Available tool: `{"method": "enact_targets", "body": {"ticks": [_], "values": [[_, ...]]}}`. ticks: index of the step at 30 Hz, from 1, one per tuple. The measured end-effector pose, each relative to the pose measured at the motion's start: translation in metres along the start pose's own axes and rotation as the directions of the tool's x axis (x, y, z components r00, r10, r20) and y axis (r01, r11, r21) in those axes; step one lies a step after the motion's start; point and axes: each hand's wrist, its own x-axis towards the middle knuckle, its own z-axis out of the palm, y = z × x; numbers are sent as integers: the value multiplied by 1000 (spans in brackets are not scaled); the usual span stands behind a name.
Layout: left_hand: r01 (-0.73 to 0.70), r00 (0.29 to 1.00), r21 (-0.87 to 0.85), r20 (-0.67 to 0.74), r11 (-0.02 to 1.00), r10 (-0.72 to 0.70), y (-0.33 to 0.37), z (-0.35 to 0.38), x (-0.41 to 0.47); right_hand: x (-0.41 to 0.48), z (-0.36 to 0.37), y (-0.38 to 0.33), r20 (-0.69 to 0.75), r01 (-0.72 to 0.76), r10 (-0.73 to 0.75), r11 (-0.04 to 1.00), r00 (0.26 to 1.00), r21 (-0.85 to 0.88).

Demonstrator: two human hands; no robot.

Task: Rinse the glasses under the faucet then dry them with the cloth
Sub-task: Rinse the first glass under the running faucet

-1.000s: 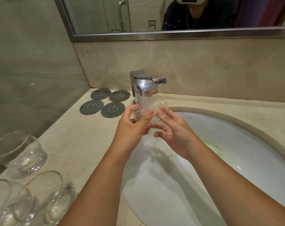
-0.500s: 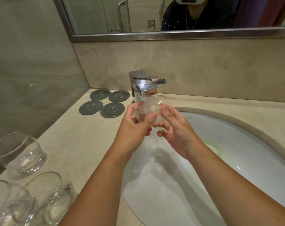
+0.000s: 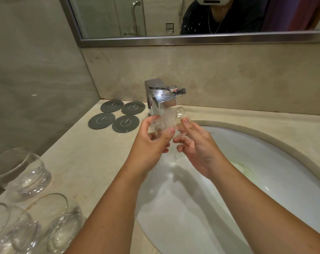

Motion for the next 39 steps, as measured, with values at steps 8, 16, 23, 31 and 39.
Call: {"method": "enact_targets", "body": {"ticks": [8, 16, 23, 31, 39], "values": [[74, 992, -68, -99, 995, -81, -2, -2, 3, -2, -1, 0, 96, -54, 56, 998, 994, -30], [44, 995, 21, -89, 999, -42, 1, -3, -1, -1, 1, 3, 73, -33, 36, 998, 997, -51], [86, 990, -19, -107, 996, -87, 6, -3, -4, -2, 2, 1, 91, -21, 23, 1000, 996, -21], [67, 998, -12, -14, 998, -68, 1, 3, -3, 1, 1, 2, 22, 29, -30, 999, 999, 39], [5, 999, 93, -48, 996, 0, -4, -3, 1, 2, 2, 3, -28, 12, -12, 1000, 1000, 10]]}}
